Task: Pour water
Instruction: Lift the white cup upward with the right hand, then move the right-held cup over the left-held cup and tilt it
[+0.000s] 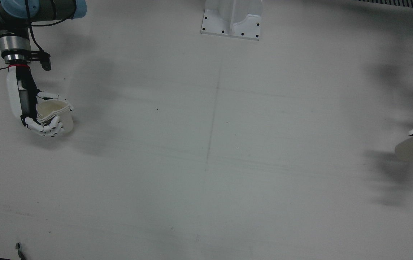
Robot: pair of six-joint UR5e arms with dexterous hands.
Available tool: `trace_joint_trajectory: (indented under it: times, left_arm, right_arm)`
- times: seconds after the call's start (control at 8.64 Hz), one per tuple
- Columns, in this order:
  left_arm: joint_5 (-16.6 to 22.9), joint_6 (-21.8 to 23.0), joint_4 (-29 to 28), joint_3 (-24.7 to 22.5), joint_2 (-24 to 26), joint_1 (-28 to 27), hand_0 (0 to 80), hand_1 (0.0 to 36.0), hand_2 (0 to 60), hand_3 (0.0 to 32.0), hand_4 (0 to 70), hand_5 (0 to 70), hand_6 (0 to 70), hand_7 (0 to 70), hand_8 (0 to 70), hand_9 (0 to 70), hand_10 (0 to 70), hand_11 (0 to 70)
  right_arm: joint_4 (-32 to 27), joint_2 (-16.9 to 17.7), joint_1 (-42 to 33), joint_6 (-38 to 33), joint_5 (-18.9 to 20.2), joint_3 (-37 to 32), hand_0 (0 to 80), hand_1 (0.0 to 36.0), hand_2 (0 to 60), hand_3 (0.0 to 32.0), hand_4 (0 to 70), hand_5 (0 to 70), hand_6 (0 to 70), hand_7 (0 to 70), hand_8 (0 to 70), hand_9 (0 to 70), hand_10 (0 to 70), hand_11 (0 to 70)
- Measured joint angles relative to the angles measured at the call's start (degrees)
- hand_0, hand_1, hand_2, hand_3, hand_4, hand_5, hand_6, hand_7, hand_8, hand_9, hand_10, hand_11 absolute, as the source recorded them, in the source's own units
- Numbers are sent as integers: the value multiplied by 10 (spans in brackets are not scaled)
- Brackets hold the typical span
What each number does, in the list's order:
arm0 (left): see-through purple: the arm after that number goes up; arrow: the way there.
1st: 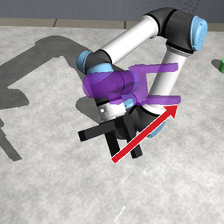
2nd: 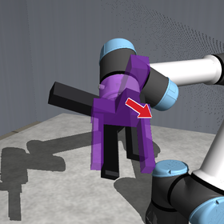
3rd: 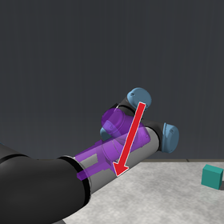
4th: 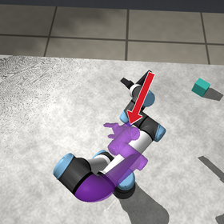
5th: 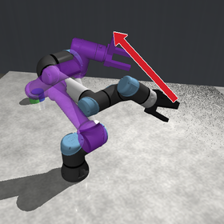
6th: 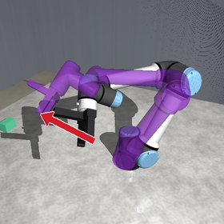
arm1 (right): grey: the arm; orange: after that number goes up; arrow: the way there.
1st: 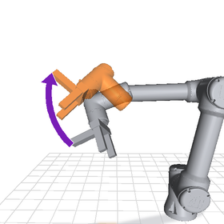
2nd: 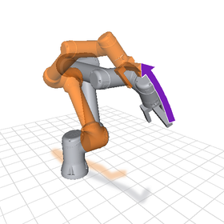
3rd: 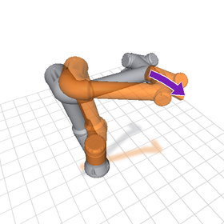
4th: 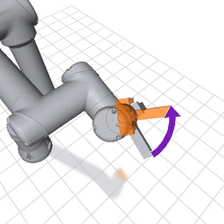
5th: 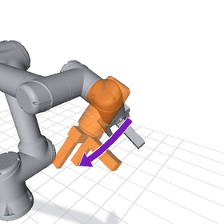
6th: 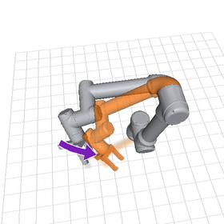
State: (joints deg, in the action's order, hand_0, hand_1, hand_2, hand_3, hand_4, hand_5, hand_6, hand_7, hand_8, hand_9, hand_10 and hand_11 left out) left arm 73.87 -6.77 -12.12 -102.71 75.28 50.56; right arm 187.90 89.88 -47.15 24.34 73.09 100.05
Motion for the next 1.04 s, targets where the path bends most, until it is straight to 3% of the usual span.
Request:
trace_joint_trajectory:
  times: [0.23, 0.46, 0.81, 1.04]
  left_arm:
    - [13, -4, 20, -37, -12, 10, 800, 360, 600, 0, 700, 700, 155, 213, 44, 48, 68, 124]
    - [49, -12, 37, -57, -11, 9, 800, 360, 600, 0, 700, 700, 167, 221, 48, 51, 71, 129]
    - [118, -56, 78, -72, 39, 3, 800, 360, 600, 0, 700, 700, 171, 224, 45, 48, 71, 131]
    - [136, -72, 132, -83, 92, -16, 800, 360, 600, 0, 700, 700, 181, 229, 47, 49, 71, 130]
  right_arm:
    - [84, 9, -23, -11, 0, 108, 800, 360, 600, 0, 461, 700, 576, 574, 414, 487, 356, 539]
    - [183, -27, -65, -36, 9, 190, 800, 360, 600, 0, 569, 700, 626, 608, 425, 498, 342, 520]
    - [263, -135, -109, -44, 18, 236, 800, 360, 600, 0, 689, 700, 700, 696, 451, 534, 343, 519]
    - [303, -243, -113, -13, -18, 235, 800, 360, 600, 0, 700, 700, 700, 700, 480, 576, 357, 536]
